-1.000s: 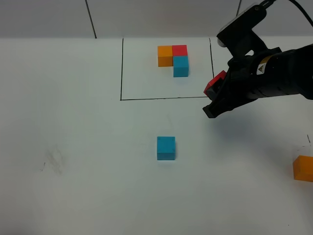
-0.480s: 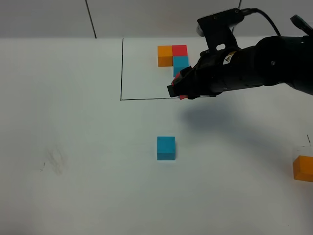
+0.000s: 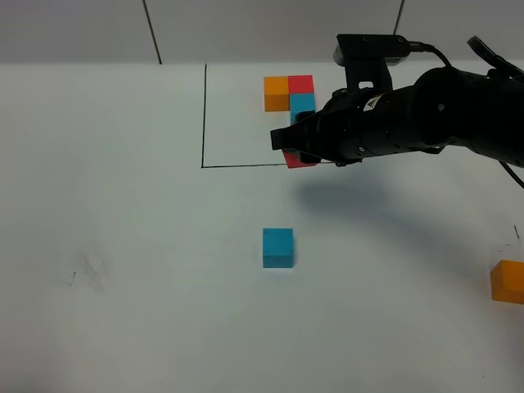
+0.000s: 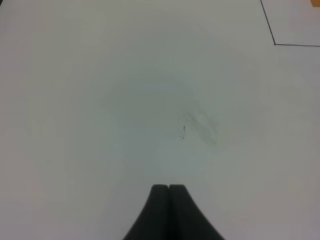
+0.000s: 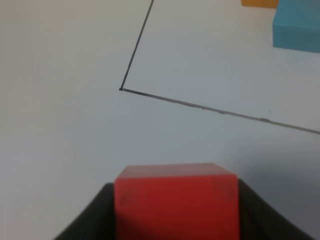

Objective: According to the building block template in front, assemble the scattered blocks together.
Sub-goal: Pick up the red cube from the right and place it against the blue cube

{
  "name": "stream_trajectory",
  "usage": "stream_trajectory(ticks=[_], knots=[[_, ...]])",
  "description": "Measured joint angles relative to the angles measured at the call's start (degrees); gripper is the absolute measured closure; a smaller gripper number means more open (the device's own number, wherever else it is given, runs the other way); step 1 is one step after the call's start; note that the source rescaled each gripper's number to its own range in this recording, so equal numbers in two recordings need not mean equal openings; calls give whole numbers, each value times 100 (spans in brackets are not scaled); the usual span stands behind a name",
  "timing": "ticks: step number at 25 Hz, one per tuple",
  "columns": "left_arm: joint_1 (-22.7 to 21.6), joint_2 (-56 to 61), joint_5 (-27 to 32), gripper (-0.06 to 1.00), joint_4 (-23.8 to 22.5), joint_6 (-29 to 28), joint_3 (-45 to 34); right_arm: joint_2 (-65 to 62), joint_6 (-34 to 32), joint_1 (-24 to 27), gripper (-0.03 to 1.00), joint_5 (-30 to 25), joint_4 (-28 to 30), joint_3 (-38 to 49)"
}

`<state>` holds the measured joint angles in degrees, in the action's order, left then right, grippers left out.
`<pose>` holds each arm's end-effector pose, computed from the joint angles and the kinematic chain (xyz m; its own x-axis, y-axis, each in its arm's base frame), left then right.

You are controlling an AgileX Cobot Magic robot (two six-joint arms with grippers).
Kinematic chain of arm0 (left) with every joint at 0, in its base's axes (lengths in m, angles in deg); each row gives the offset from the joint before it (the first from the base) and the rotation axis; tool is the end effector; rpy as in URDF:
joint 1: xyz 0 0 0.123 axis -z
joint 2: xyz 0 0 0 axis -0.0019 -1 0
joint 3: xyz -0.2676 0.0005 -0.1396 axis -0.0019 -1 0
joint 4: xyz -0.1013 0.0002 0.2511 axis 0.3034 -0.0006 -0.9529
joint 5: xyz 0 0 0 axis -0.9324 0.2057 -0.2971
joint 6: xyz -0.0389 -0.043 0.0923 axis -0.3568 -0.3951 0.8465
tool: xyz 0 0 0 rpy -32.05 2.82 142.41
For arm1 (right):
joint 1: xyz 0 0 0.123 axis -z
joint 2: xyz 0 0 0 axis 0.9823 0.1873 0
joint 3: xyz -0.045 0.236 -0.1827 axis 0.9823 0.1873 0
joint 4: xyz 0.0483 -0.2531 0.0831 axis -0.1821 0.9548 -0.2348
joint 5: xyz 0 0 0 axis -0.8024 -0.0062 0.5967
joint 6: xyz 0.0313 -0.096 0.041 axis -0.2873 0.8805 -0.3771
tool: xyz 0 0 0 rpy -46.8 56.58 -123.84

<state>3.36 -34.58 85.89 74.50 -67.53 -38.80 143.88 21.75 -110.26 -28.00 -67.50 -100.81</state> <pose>0.0088 0.0058 0.2782 -0.4635 -0.0485 -0.8848 -0.0259 0.9988 -0.0412 0.3417 0.2243 0.2215 -0.7752 -0.0488 -0.6299 -0.3416 0.8711 0.3529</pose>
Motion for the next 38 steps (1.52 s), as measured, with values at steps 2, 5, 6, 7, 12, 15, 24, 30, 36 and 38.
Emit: stream_trajectory(ticks=[2,5,6,7,12,15,24,30,36,38], knots=[[0,0,0,94,0,0,0,0,-112,-1,54,-15,-22,0],[0,0,0,94,0,0,0,0,-293,-1,54,-15,-22,0],[0,0,0,94,0,0,0,0,-373,-1,54,-15,-22,0],[0,0,0,94,0,0,0,2,-459,-1,54,-15,-9,0],[0,0,0,94,0,0,0,132,-1135,-6,54,-15,255,0],[0,0,0,94,0,0,0,252,-1290,-65,54,-10,334,0],[0,0,0,94,0,-4,0,584,-1487,-352,54,123,389,-20],[0,0,0,94,0,-4,0,787,-1532,-462,54,103,516,-182],[0,0,0,94,0,-4,0,1138,-1638,-576,54,-49,736,-576],[0,0,0,94,0,-4,0,1214,-1726,-594,54,-68,742,-675]])
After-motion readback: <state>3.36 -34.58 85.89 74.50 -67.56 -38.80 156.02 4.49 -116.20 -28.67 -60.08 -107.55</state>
